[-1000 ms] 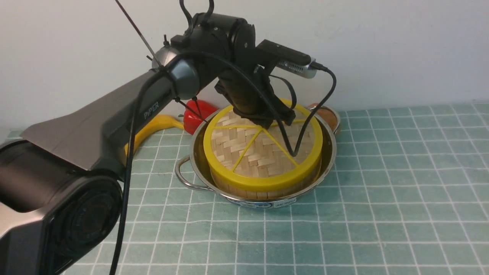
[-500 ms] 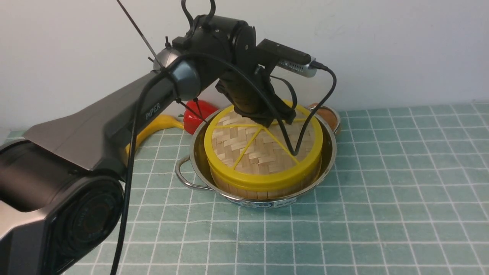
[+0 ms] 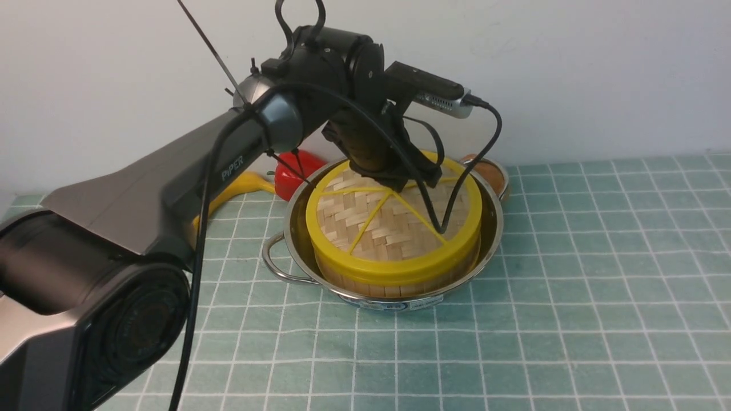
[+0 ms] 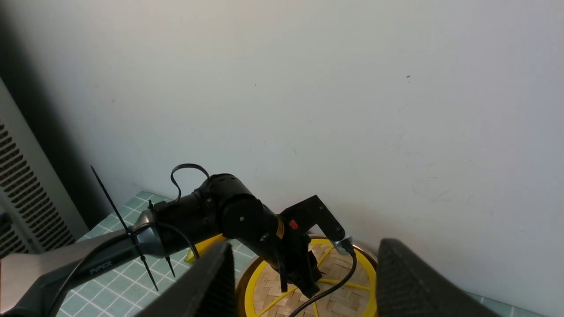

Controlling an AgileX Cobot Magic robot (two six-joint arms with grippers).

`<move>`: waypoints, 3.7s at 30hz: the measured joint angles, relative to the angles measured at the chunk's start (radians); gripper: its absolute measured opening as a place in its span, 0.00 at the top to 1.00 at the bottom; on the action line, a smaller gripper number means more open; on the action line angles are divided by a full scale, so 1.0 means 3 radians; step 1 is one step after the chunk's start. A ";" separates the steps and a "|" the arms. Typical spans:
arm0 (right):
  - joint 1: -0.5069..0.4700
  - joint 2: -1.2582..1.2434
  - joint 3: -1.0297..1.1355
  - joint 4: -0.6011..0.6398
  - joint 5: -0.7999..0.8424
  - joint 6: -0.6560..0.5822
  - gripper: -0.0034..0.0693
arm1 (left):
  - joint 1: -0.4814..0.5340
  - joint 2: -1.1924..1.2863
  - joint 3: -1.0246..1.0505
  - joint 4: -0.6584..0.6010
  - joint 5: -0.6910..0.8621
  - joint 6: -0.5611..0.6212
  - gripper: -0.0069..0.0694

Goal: Place the steamer in the pot on the blue tablecloth, and put the lid on the steamer.

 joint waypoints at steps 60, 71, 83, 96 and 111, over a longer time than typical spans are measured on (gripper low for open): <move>0.0000 -0.2090 0.3372 -0.1426 -0.0526 0.0462 0.96 | 0.0000 -0.4212 0.2859 -0.0071 0.0427 0.0172 0.94; 0.0000 -0.2090 0.3375 -0.0601 -0.0526 0.0501 0.92 | 0.0000 -0.5415 0.4241 -0.0890 -0.1158 0.0157 0.94; 0.0000 -0.2090 0.3375 -0.0020 -0.0526 0.0505 0.83 | 0.0000 -0.5513 0.4311 -0.0204 -0.1040 0.0456 0.92; 0.0000 -0.2090 0.3375 0.0152 -0.0526 0.0511 0.77 | 0.1598 -0.6385 0.5352 0.0734 -0.1335 0.0511 0.89; 0.0000 -0.2090 0.3375 0.0164 -0.0529 0.0512 0.72 | 0.2006 -0.7586 0.6243 0.0548 -0.1586 0.0500 0.87</move>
